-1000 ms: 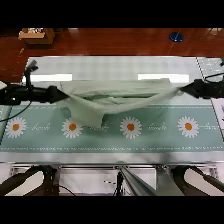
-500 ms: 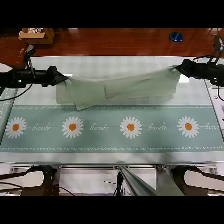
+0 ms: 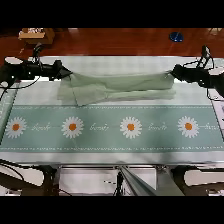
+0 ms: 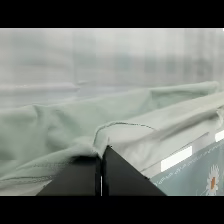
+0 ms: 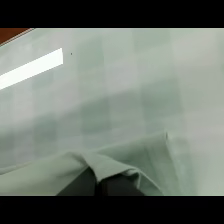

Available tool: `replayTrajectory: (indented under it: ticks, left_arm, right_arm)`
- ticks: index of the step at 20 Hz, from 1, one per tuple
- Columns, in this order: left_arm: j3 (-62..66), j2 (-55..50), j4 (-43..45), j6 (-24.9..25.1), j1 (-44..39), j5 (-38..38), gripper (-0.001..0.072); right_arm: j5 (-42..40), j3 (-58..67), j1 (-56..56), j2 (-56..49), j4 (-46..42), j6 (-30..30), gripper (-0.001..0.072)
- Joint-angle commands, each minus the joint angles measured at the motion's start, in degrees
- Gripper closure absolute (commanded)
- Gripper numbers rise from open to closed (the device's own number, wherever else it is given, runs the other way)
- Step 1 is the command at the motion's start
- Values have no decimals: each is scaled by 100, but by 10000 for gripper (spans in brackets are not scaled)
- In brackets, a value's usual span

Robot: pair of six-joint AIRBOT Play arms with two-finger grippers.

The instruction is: Fold the shirts.

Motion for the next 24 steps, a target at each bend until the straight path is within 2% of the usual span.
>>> replayTrajectory:
  ticks: [1,5,6,7,8,9,12,13,14,15,18,20,21,22,24]
  left_arm:
    - [92,-396,-24,13,-2,-46,686]
    - [92,-608,-24,13,144,-48,685]
    - [92,-619,-24,13,203,-50,664]
    - [92,-616,-26,11,271,-66,541]
    - [92,-599,-26,11,356,-136,387]
    - [94,-579,-26,9,450,-273,313]
    - [94,-533,-28,9,763,-1027,303]
    - [94,-520,-33,9,848,-1331,303]
    - [94,-494,-33,11,927,-1698,303]
    - [94,-463,-31,9,988,-2022,303]
    - [90,-214,-31,9,1062,-2474,307]
    - [92,42,-35,15,1047,-2413,312]
    - [92,151,-35,33,1034,-2404,312]
    - [92,229,-35,33,1019,-2409,312]
    - [92,326,-35,35,979,-2409,312]
  right_arm:
    - [-109,4,155,-142,-304,-52,667]
    - [-157,7,170,-142,-804,31,667]
    - [-149,7,170,-142,-940,103,667]
    - [-111,7,170,-142,-1019,146,667]
    - [-31,7,170,-140,-1047,144,667]
    - [76,7,170,-140,-1141,144,667]
    - [380,7,170,-140,-1497,144,665]
    - [435,7,170,-136,-1532,146,596]
    - [472,7,170,-122,-1550,149,389]
    - [525,7,170,-85,-1613,146,283]
    - [549,7,85,177,-2275,616,281]
    - [601,7,-146,275,-2610,1421,107]
    - [752,7,-352,251,-2553,1818,106]
    - [944,4,-557,199,-2319,1945,106]
    - [1360,4,-962,-11,-1357,1727,105]
